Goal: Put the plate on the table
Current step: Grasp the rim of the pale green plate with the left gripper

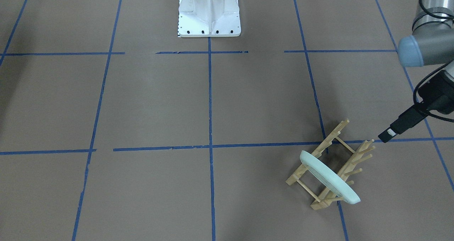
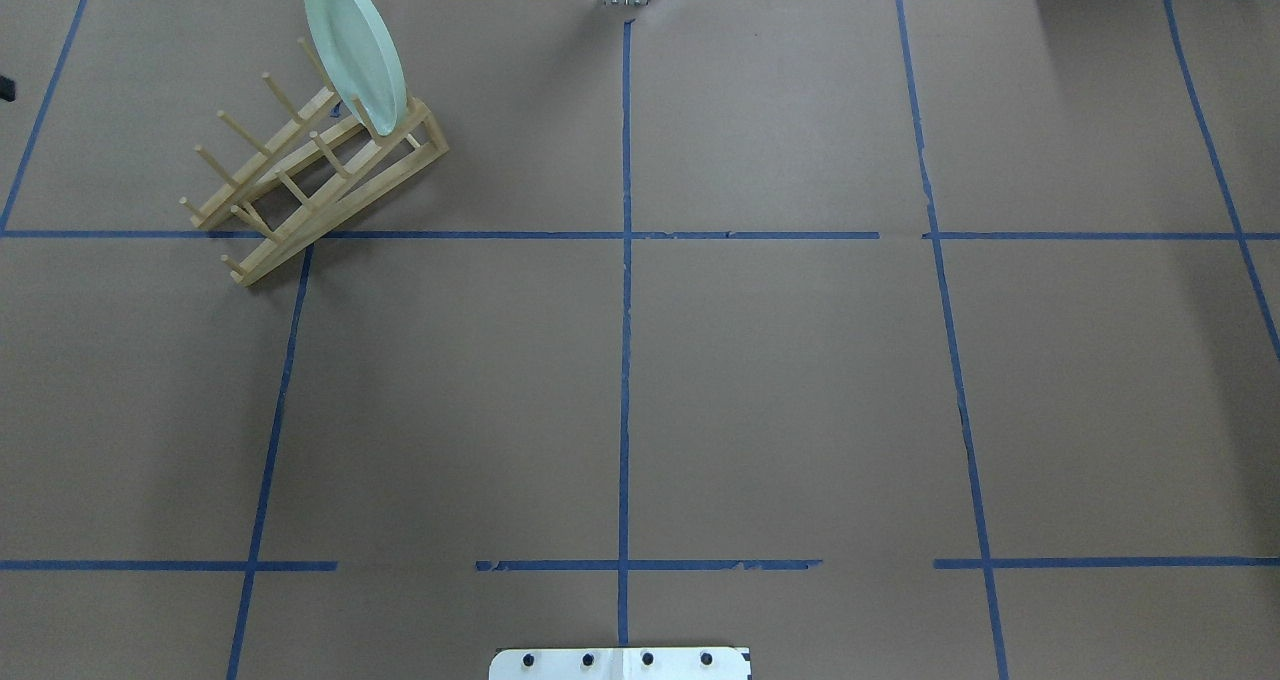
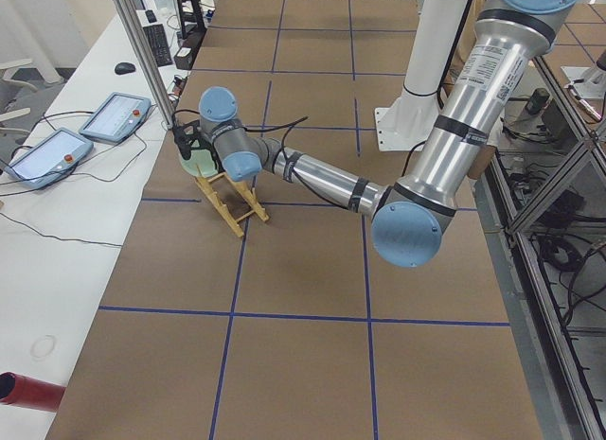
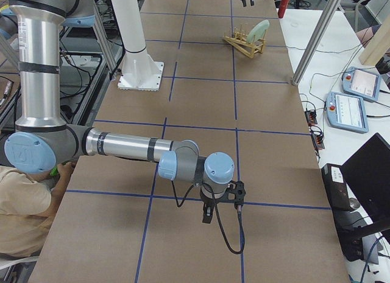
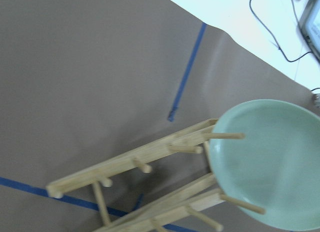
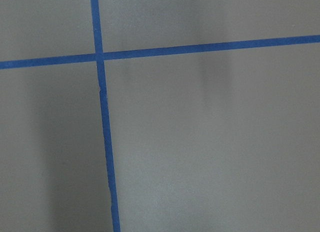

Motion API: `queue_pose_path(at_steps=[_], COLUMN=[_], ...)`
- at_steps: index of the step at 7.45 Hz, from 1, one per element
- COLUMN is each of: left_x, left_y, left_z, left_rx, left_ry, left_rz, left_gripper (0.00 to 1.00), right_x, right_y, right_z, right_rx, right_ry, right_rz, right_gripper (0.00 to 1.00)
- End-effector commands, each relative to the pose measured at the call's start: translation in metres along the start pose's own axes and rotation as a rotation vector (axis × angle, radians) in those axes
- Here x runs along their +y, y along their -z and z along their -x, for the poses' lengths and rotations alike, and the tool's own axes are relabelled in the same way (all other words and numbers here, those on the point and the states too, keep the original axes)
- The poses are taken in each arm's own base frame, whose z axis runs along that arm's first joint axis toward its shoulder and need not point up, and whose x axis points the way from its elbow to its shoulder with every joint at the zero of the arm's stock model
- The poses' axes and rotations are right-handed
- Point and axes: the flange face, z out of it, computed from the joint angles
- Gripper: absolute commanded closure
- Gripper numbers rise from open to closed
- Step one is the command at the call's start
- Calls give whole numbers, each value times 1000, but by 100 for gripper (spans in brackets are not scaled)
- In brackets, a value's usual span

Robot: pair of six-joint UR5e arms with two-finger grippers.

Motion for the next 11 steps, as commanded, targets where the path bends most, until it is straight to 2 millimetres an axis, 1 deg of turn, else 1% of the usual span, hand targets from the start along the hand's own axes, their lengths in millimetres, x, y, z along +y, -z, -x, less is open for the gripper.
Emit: queue_pose_path(at_steps=[1, 2, 3, 4, 5, 6, 7, 8, 9, 10, 11], left_x=[4, 0, 1, -1, -1, 9, 15, 17, 19, 23, 22], left_y=[-31, -49, -56, -65, -75, -84, -91, -99, -104, -107, -107], left_z=[-25, -38, -49, -51, -43, -48, -50, -61, -65, -66, -66], left_rx=[179, 171, 176, 208, 248, 250, 247, 248, 250, 250, 251], left_ry=[134, 148, 162, 145, 118, 109, 106, 103, 103, 101, 102], left_rz=[-171, -167, -163, -166, -149, -130, -120, -114, -123, -121, -124], left_gripper=[0, 0, 0, 0, 0, 0, 3, 4, 12, 27, 95], right_x=[0, 0, 0, 0, 0, 0, 0, 0, 0, 0, 0], right_y=[0, 0, 0, 0, 0, 0, 0, 0, 0, 0, 0], right_z=[0, 0, 0, 0, 0, 0, 0, 0, 0, 0, 0], right_rx=[0, 0, 0, 0, 0, 0, 0, 0, 0, 0, 0], right_ry=[0, 0, 1, 1, 1, 1, 1, 1, 1, 1, 1], right_rz=[0, 0, -1, -1, -1, -1, -1, -1, -1, -1, -1], right_gripper=[0, 0, 0, 0, 0, 0, 0, 0, 0, 0, 0])
